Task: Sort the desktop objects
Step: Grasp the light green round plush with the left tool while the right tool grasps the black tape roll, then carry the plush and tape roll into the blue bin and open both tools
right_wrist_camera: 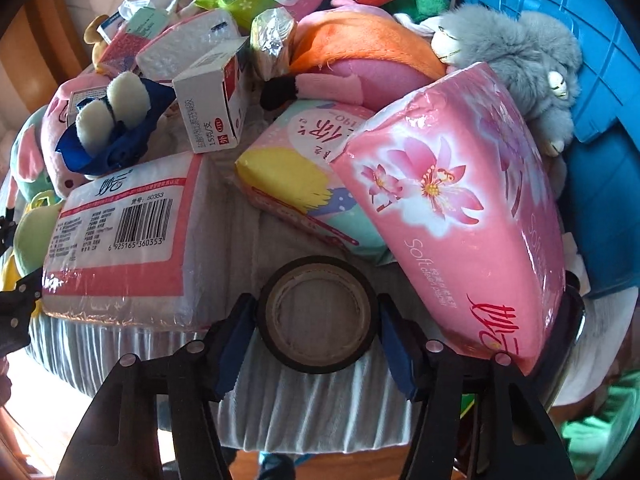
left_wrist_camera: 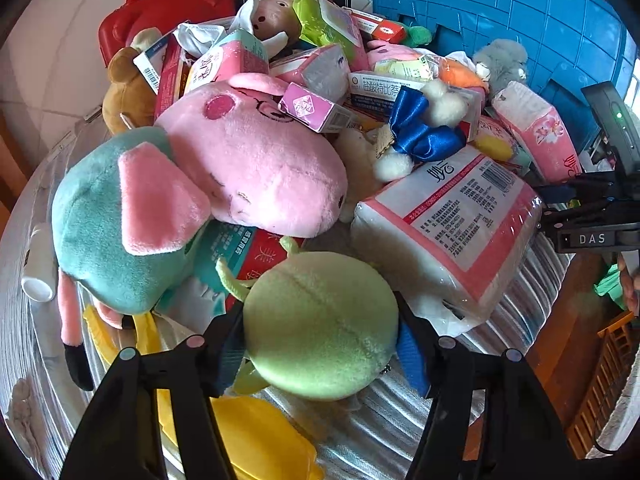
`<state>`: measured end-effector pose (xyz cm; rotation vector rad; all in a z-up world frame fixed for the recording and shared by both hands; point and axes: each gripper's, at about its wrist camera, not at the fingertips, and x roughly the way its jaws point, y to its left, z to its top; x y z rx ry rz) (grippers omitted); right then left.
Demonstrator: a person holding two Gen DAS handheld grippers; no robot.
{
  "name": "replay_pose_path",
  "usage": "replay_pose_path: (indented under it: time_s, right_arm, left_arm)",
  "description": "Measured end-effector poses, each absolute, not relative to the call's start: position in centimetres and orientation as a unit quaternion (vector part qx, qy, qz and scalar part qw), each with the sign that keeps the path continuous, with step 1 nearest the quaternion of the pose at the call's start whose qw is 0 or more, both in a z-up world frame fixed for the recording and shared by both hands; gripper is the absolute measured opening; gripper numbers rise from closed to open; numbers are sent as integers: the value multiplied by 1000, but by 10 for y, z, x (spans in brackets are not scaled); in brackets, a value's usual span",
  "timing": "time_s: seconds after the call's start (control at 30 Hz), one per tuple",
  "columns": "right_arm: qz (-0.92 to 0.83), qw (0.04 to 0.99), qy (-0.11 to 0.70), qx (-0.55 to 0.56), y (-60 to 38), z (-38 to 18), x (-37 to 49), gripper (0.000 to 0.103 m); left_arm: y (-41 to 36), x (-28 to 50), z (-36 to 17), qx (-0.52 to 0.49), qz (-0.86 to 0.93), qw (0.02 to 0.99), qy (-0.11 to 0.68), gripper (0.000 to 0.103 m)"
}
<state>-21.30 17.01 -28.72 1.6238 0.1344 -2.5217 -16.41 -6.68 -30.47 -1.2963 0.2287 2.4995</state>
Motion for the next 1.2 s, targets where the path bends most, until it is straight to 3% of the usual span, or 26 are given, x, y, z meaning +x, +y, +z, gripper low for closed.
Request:
replay_pose_path:
  time_s: [0.23,0.57,0.9,1.2]
  right_arm:
    - [-849,73,51,521,170,-275,-205,58]
    - [-864,77,33,496,173,-240,-197,57]
    - [-912,84,11,401,152,-137,-191,57]
    - [-947,42,17,319,155,-57,-181,57]
  left_arm:
    - [-72,-160,-295,-447,879,151,75,61]
    - [-64,-169,-229,-377,905,173,96,61]
    - [-63,-176,-196,-339,915,196,100,61]
    - [-33,-192,-115,-252,929,245,116,61]
